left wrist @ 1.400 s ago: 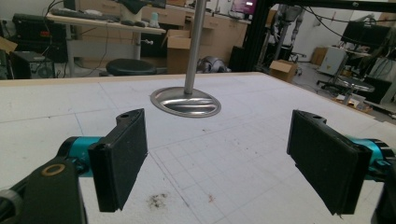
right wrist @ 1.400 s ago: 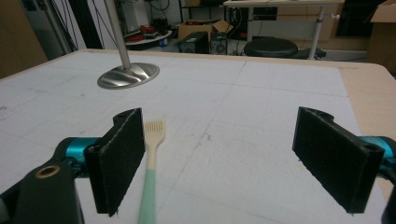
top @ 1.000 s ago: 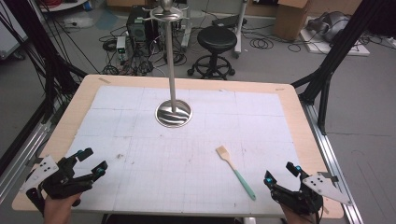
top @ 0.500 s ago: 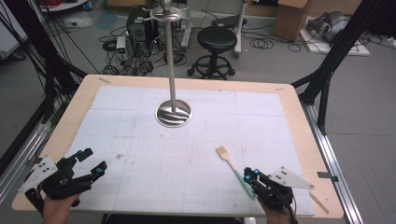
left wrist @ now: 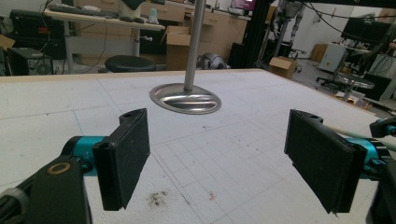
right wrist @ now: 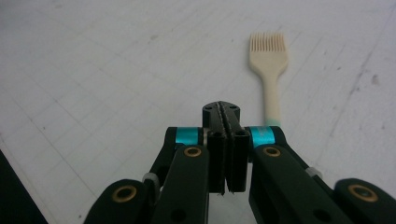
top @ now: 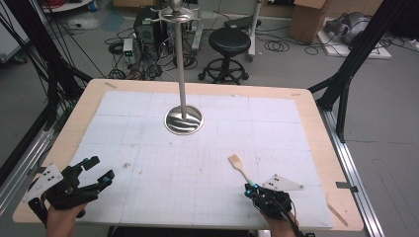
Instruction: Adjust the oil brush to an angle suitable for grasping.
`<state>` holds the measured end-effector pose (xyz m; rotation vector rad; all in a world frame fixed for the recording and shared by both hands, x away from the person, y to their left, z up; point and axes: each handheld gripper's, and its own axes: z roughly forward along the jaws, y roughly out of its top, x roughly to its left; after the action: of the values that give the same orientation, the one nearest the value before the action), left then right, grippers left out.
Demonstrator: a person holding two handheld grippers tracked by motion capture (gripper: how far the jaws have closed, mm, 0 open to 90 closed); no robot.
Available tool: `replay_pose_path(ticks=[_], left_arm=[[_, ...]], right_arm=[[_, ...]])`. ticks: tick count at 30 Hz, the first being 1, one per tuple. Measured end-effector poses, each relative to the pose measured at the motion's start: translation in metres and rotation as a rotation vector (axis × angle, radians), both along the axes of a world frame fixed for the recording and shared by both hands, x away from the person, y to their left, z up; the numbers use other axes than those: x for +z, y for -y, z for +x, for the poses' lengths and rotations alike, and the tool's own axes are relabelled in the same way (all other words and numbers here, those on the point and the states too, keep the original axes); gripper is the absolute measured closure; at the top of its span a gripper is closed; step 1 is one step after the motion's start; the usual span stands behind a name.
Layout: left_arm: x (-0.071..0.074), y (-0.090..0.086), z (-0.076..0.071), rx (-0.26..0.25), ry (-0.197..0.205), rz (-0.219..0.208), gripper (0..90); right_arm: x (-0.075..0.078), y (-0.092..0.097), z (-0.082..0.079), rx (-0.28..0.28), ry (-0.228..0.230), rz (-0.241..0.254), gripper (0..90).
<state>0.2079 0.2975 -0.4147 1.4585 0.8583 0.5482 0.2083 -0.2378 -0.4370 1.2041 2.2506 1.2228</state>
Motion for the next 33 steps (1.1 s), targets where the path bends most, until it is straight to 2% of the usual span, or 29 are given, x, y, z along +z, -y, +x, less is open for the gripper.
replay_pose_path(ticks=[5, 10, 15, 16, 17, 22, 23, 27, 28, 29, 33], left_arm=[[-0.001, -0.001, 0.001, 0.001, -0.004, -0.001, 22.7], [0.0, -0.001, 0.0, 0.003, -0.003, -0.004, 22.7], [0.0, -0.003, 0.0, 0.008, -0.002, -0.007, 22.8], [0.0, -0.003, 0.0, 0.008, -0.002, -0.007, 22.8], [0.0, -0.003, 0.0, 0.006, -0.002, -0.008, 22.8], [0.0, -0.003, 0.0, 0.005, -0.003, -0.006, 22.9], [0.0, -0.003, 0.0, 0.004, -0.003, -0.007, 22.8], [0.0, -0.003, 0.0, 0.002, -0.005, -0.006, 22.9], [0.0, -0.002, 0.0, 0.002, -0.007, -0.003, 22.9], [-0.001, -0.002, 0.001, 0.002, -0.007, -0.004, 22.9], [-0.001, 0.0, 0.002, -0.001, -0.012, 0.001, 22.9]], right_arm=[[-0.009, -0.003, 0.004, 0.012, -0.067, -0.061, 89.0], [-0.01, 0.0, 0.005, -0.003, -0.076, -0.063, 89.0], [-0.007, 0.015, 0.001, -0.081, -0.081, -0.089, 89.1], [-0.007, 0.015, 0.001, -0.081, -0.081, -0.089, 89.1], [-0.006, 0.019, 0.0, -0.107, -0.081, -0.106, 89.1], [-0.005, 0.024, 0.0, -0.154, -0.079, -0.124, 89.1], [-0.004, 0.027, 0.001, -0.182, -0.072, -0.146, 89.1], [-0.004, 0.032, 0.002, -0.222, -0.073, -0.166, 89.1], [-0.004, 0.037, 0.005, -0.26, -0.066, -0.194, 89.0], [-0.004, 0.04, 0.007, -0.28, -0.064, -0.197, 89.0], [-0.004, 0.049, 0.013, -0.319, -0.07, -0.135, 89.0]])
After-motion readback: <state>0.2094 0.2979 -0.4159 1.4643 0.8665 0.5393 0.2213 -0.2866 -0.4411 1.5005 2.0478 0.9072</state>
